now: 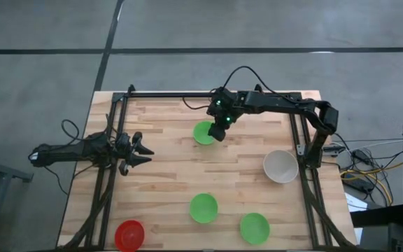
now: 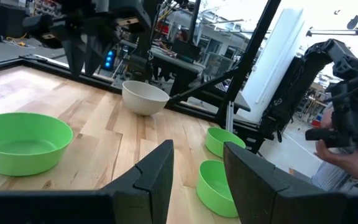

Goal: Nest bowls inside each other
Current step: Stack the top green bowl on top of the white bowl

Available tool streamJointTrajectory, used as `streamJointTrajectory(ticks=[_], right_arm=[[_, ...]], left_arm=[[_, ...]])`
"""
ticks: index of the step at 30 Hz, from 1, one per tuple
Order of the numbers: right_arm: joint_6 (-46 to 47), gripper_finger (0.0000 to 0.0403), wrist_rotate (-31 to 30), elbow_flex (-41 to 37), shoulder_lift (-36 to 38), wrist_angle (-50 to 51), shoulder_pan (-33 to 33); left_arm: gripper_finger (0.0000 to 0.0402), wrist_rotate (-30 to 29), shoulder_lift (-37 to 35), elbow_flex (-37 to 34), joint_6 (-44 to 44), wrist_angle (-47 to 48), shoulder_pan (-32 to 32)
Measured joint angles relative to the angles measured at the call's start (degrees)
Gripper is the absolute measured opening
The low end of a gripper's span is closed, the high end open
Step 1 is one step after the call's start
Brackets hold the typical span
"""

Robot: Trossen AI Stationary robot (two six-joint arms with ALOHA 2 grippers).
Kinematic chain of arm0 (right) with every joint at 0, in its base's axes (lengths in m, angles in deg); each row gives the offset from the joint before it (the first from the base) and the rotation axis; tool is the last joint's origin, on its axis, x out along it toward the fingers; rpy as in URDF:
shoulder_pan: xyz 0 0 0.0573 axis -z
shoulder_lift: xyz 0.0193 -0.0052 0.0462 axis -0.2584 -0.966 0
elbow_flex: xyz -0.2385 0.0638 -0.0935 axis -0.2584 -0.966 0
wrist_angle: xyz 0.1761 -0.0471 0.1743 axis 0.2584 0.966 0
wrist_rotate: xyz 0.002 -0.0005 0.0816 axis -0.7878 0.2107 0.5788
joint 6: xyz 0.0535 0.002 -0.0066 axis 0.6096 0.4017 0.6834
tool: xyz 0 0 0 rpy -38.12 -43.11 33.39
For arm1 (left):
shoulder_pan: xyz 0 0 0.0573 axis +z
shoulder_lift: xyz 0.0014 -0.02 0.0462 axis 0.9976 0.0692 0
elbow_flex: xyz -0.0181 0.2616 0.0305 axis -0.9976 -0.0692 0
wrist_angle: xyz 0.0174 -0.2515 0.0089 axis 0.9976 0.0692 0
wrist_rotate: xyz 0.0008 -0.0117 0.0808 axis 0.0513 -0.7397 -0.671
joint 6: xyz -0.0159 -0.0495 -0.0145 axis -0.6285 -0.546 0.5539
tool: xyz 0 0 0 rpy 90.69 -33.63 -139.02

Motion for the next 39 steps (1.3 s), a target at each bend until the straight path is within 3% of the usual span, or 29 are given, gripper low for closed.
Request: streamJointTrajectory(ticks=[22,39], right_arm=[[-2.2,0.0136,0.6,0.2,-10.3,0.1,0.7],[-12.1,0.0158,1.7,0.3,-11.2,2.3,0.7]], left_arm=[[0.0145,0.0,0.0,0.0,0.0,0.0,0.0],[0.0145,0.0,0.0,0.0,0.0,0.0,0.0]])
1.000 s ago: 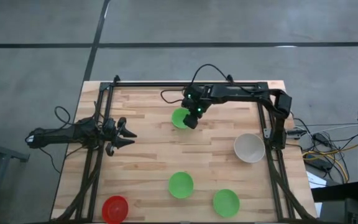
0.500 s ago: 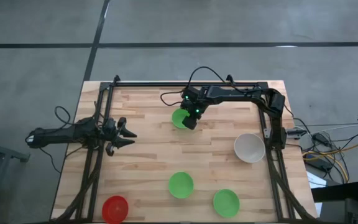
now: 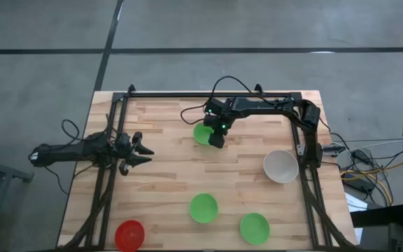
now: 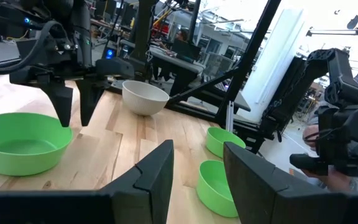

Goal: Nest bowls inside each other
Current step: Stack the top green bowl on top of the white bowl

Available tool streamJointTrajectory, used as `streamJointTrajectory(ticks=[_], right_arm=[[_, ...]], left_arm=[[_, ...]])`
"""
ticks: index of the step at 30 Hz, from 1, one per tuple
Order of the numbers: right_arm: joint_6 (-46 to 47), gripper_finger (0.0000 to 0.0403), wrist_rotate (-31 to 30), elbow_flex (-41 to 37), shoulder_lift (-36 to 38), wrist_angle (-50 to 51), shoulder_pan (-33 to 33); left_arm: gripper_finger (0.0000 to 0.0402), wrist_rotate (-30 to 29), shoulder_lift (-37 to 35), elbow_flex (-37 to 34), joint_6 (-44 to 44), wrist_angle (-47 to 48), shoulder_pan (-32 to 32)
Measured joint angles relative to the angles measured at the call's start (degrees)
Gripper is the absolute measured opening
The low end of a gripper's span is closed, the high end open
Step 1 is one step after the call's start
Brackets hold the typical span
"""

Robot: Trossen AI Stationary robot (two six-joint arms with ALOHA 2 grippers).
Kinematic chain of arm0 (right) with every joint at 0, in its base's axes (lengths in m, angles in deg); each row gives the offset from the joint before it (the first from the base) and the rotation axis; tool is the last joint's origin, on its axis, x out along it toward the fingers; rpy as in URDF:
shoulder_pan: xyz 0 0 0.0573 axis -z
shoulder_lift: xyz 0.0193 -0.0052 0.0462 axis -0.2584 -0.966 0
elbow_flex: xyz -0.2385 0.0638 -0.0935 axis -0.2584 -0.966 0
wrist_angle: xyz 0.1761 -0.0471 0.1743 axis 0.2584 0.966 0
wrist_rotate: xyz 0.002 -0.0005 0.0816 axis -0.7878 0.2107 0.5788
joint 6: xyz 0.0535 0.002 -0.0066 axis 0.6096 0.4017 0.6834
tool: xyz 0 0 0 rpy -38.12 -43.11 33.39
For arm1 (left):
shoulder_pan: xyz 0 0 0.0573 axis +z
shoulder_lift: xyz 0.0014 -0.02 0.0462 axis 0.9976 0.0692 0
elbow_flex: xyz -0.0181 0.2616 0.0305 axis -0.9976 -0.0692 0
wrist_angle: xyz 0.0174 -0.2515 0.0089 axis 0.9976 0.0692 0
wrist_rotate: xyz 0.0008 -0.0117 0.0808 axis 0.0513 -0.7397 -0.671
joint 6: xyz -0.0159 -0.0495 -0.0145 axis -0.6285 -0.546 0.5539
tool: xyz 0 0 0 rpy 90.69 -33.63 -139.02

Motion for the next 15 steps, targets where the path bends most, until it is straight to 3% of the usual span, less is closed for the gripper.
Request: streamJointTrajectory(ticks=[15], right_arm=[[-6.2,0.0168,2.1,0.0,-1.3,0.0,0.3]], left_arm=[[0.0145,0.0,0.0,0.0,0.0,0.0,0.0]])
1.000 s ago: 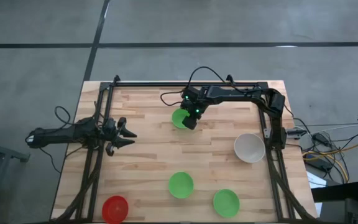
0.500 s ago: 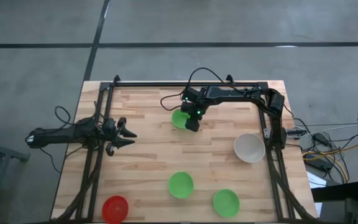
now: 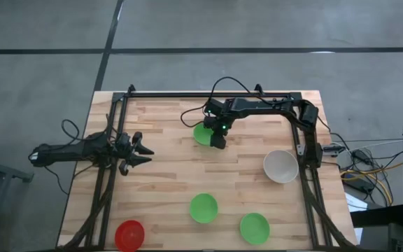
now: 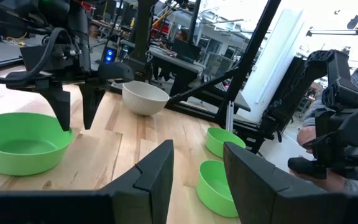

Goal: Nest bowls inside each other
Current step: Stack the top green bowl on top of the white bowl

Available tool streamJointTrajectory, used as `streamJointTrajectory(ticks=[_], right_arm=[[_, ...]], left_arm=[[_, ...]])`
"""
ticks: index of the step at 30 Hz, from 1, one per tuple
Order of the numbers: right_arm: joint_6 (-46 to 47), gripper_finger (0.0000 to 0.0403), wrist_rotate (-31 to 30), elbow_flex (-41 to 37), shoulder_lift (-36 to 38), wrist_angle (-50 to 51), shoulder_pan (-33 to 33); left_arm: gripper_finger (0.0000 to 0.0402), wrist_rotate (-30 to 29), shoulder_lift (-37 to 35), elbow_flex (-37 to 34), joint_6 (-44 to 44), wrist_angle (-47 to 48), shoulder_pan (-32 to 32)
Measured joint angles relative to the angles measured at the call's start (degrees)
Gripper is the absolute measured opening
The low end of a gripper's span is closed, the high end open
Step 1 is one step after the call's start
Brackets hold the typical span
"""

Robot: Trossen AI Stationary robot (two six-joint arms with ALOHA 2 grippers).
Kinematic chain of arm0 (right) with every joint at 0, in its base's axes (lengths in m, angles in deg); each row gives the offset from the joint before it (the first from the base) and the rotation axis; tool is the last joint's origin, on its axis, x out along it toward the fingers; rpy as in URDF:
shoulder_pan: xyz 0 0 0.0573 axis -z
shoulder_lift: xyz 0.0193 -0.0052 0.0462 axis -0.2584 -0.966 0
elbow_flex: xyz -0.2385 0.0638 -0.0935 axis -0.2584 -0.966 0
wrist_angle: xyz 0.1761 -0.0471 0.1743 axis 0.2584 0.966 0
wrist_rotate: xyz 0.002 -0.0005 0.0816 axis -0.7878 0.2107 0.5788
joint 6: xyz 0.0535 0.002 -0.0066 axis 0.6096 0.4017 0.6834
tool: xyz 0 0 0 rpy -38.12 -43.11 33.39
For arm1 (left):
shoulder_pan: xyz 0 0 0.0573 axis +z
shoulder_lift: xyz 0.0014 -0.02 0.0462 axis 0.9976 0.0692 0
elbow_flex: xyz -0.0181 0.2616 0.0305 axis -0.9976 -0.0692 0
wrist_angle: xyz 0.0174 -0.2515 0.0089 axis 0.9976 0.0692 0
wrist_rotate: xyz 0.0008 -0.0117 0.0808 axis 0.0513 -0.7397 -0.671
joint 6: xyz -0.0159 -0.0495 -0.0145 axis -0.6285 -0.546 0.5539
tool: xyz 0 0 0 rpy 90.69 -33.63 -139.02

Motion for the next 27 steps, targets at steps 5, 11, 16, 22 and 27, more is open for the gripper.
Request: streamJointTrajectory(ticks=[5,11,16,22,27], right_arm=[[-2.4,0.0169,0.0,0.0,0.0,-0.1,0.0],[-3.5,0.0169,-0.2,0.0,0.0,-0.4,0.0],[-1.9,0.0169,-0.3,-1.2,0.0,-2.6,0.0],[-0.1,0.0169,-0.3,-3.2,0.0,-5.2,0.0],[0.3,0.0169,-0.2,-4.3,0.0,-5.9,0.0]], left_arm=[[0.0145,0.0,0.0,0.0,0.0,0.0,0.0],[0.0145,0.0,0.0,0.0,0.0,0.0,0.0],[0.0145,0.0,0.0,0.0,0.0,0.0,0.0],[0.0145,0.0,0.0,0.0,0.0,0.0,0.0],[0.0145,0.0,0.0,0.0,0.0,0.0,0.0]])
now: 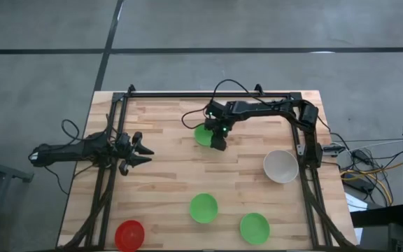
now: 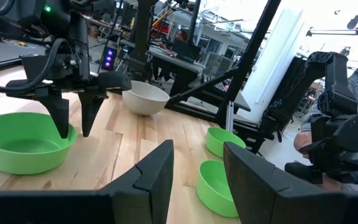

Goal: Nest bowls inside each other
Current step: Stack the top green bowl on top of the white bowl

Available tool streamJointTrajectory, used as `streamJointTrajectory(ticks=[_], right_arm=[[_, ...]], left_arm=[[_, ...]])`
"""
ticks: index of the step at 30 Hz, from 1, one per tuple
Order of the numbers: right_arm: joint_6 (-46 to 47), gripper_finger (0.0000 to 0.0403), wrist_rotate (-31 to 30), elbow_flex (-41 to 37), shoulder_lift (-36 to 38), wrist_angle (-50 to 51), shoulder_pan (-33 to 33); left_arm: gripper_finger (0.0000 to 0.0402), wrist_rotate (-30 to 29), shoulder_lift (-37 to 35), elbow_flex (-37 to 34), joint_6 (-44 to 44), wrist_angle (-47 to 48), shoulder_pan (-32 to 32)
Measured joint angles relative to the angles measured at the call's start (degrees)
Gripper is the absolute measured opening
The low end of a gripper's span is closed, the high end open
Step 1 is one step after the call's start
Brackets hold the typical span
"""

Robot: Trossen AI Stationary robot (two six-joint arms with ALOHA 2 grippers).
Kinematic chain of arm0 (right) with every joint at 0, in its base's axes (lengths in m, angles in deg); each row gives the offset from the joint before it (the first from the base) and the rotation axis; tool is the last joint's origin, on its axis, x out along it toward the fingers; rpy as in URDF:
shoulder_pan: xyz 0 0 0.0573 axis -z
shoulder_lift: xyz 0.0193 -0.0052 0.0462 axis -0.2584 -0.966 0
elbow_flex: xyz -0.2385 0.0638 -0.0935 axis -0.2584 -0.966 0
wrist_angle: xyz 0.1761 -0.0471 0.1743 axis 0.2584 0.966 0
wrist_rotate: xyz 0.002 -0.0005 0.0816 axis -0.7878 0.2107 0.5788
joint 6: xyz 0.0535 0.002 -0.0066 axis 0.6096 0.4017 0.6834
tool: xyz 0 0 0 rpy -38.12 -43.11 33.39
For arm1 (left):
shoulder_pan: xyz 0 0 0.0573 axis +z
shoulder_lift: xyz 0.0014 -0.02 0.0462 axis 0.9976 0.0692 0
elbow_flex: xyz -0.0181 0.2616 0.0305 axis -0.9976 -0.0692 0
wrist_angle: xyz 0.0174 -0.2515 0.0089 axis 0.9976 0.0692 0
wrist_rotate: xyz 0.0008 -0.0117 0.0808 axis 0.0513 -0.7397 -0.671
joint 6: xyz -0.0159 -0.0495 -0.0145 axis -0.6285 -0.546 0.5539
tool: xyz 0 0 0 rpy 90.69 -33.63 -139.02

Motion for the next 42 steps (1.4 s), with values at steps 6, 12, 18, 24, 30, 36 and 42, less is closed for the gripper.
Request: streamJointTrajectory(ticks=[6,12,18,24,30,36,42], right_arm=[[0.6,0.0166,0.0,-0.8,0.0,-0.9,0.0],[1.1,0.0153,0.0,-2.1,0.0,-2.1,0.0],[1.3,0.0139,0.0,-3.3,0.0,-2.5,0.0],[1.3,0.0124,0.0,-3.4,0.0,-2.6,0.0],[1.6,0.0103,0.0,-3.4,0.0,-2.8,0.0],[2.3,0.0082,0.0,-3.4,0.0,-3.1,0.0],[2.3,0.0069,0.0,-3.3,0.1,-3.3,0.0]], left_arm=[[0.0145,0.0,0.0,0.0,0.0,0.0,0.0],[0.0145,0.0,0.0,0.0,0.0,0.0,0.0],[0.0145,0.0,0.0,0.0,0.0,0.0,0.0],[0.0145,0.0,0.0,0.0,0.0,0.0,0.0],[0.0145,0.0,0.0,0.0,0.0,0.0,0.0],[0.0145,0.0,0.0,0.0,0.0,0.0,0.0],[0.0145,0.0,0.0,0.0,0.0,0.0,0.0]])
